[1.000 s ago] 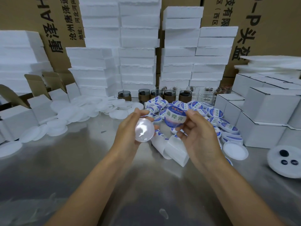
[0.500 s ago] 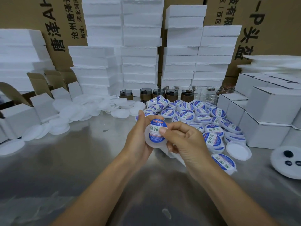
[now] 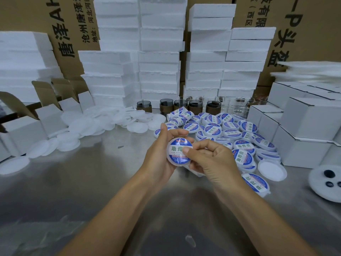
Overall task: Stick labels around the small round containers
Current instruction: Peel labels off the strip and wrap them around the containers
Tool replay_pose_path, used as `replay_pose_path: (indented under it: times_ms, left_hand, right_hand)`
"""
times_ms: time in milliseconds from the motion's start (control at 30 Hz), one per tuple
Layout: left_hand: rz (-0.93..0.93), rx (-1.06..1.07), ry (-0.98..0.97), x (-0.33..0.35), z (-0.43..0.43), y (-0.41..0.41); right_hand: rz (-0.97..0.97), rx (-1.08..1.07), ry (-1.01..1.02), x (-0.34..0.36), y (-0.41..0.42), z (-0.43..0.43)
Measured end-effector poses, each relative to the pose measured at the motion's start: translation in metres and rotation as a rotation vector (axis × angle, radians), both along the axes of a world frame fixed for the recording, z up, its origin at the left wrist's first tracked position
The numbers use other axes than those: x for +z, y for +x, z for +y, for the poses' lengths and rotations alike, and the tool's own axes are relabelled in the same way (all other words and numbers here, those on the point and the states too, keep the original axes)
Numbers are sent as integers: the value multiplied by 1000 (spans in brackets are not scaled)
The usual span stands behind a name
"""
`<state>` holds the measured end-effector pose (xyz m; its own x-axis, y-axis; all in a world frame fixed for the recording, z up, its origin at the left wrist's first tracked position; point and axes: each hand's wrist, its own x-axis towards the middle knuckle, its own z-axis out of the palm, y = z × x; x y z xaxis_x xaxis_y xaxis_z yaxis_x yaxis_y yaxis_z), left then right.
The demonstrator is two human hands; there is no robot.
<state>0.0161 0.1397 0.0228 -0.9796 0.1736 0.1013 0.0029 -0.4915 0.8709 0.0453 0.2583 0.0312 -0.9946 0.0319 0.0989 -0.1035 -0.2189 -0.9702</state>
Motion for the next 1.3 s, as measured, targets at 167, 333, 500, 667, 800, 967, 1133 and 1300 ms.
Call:
replay_pose_path:
  times_ms: [167,333,500,667,800,967,1133,1300]
  left_hand:
    - [-13,4,-7,-1,0,1]
    - [14,-54,28,1,-1,4]
    - [48,-108,33,1,-2,5]
    - [40,-109,4,0,-1,3]
    - [33,-115,10,0,0,5]
    - [38,-115,-20,0,1,5]
    - [109,-99,-118,-1,3,7]
    - [191,-126,-148,-2,6,9]
  right_hand:
    - [-19,-10,-14,-1,-1,0]
    - [-20,-13,4,-2,-2,0]
    - [-18,-33,10,-2,-2,0]
    - [-29,-46,15,-3,-3,1]
    - [-34,-53,24,-5,-5,1]
    - [-31,-71,36,-7,-6,1]
    - [34,-129,148,-10,-7,1]
    - [224,-296,399,-15,-7,0]
